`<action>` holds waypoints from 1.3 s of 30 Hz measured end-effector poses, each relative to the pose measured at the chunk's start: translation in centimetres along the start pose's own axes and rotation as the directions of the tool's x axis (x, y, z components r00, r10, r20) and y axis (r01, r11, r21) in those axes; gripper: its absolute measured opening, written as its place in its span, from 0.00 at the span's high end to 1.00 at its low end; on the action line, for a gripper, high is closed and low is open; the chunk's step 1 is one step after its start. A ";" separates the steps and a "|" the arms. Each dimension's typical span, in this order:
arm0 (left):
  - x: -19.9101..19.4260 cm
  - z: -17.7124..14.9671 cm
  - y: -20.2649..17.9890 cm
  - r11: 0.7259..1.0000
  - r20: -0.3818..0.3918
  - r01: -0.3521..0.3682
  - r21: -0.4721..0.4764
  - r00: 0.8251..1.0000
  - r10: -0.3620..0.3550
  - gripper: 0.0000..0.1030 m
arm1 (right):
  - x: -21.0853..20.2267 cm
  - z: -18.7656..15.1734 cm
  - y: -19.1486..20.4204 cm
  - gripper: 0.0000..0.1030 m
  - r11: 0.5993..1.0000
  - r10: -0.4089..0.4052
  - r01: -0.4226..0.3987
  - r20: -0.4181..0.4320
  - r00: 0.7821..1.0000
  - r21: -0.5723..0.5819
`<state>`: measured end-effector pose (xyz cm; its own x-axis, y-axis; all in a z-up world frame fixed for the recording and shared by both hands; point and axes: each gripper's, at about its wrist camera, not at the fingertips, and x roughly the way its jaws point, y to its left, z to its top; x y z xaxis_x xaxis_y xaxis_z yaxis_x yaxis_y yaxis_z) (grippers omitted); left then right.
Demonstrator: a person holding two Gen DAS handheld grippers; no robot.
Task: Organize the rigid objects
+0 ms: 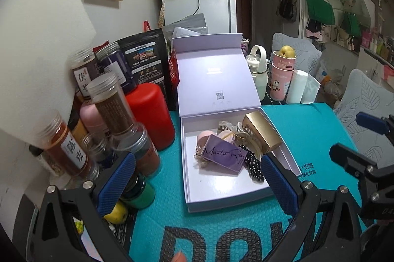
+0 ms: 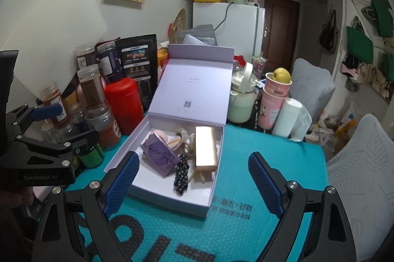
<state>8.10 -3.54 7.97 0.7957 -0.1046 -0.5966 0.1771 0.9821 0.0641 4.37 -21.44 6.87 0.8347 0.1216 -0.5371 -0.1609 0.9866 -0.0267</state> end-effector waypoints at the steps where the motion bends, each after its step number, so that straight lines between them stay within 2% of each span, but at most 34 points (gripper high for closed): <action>1: 0.0 -0.3 0.0 1.000 -0.004 -0.002 -0.005 1.000 0.002 0.00 | -0.1 -0.4 0.0 0.09 1.000 -0.004 0.004 -0.005 1.000 0.008; 4: -0.1 -1.2 0.1 1.000 -0.026 -0.017 -0.019 1.000 0.017 0.00 | -0.3 -1.4 -0.1 0.09 0.999 -0.011 0.012 -0.021 1.000 0.033; 9: -0.7 -3.0 -0.3 0.999 -0.047 -0.003 -0.037 0.999 0.002 0.00 | -0.5 -3.0 0.1 0.09 0.998 -0.019 0.022 -0.056 0.998 0.058; 16: -0.6 -3.8 -0.9 1.000 -0.066 -0.010 -0.024 0.998 0.008 0.00 | -0.4 -4.8 -0.1 0.09 0.995 -0.033 0.042 -0.102 0.994 0.088; 24: 0.2 -4.3 -1.0 0.999 -0.093 0.022 -0.030 0.995 -0.024 0.00 | -0.5 -5.1 -0.2 0.09 0.994 -0.058 0.068 -0.108 0.992 0.088; 39: 0.5 -4.3 -1.5 0.999 -0.110 0.035 -0.019 0.993 -0.037 0.00 | 0.2 -5.0 -0.4 0.09 0.993 -0.062 0.073 -0.125 0.990 0.089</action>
<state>5.72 -4.36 4.13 0.7203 -0.1228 -0.6827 0.1939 0.9806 0.0282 1.98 -22.40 2.52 0.7705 0.0458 -0.6357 -0.0518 0.9986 0.0092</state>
